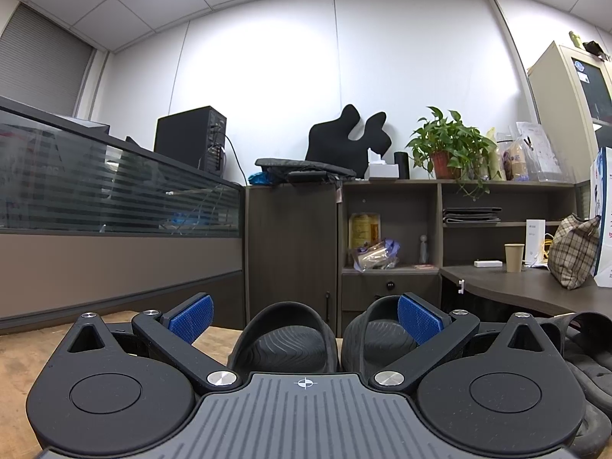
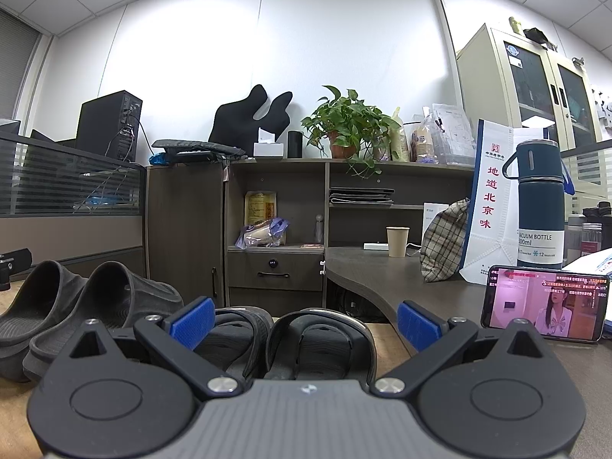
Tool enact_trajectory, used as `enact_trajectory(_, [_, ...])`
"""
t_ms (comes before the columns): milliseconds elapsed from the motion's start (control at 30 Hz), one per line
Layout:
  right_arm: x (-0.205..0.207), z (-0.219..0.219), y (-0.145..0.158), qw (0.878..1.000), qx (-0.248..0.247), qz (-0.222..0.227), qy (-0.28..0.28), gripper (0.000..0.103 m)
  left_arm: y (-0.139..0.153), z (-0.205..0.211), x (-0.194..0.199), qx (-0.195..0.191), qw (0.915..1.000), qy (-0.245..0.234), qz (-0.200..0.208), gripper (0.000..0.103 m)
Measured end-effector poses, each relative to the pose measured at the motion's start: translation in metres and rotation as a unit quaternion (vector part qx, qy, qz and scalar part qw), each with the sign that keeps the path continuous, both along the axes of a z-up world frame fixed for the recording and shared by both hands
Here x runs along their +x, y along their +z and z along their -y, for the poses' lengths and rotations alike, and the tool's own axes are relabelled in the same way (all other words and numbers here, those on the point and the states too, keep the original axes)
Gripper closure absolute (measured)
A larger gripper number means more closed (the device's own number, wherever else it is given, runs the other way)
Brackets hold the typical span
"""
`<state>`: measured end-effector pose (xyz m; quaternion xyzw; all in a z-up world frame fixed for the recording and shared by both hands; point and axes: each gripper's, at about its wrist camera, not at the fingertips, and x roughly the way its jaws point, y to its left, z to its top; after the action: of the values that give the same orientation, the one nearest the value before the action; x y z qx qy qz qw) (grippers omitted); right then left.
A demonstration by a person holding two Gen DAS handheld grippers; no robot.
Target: Organize scattered shoes
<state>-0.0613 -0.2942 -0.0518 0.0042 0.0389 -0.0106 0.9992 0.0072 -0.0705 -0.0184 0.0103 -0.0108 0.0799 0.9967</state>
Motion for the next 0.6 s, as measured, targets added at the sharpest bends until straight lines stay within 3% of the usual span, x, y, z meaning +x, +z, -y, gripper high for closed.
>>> enact_trajectory(600, [0.0026, -0.0016, -0.0013, 1.0, -0.002, 0.0, 0.0, 0.0, -0.0012, -0.0034, -0.0011, 0.0, 1.0, -0.001, 0.002, 0.0])
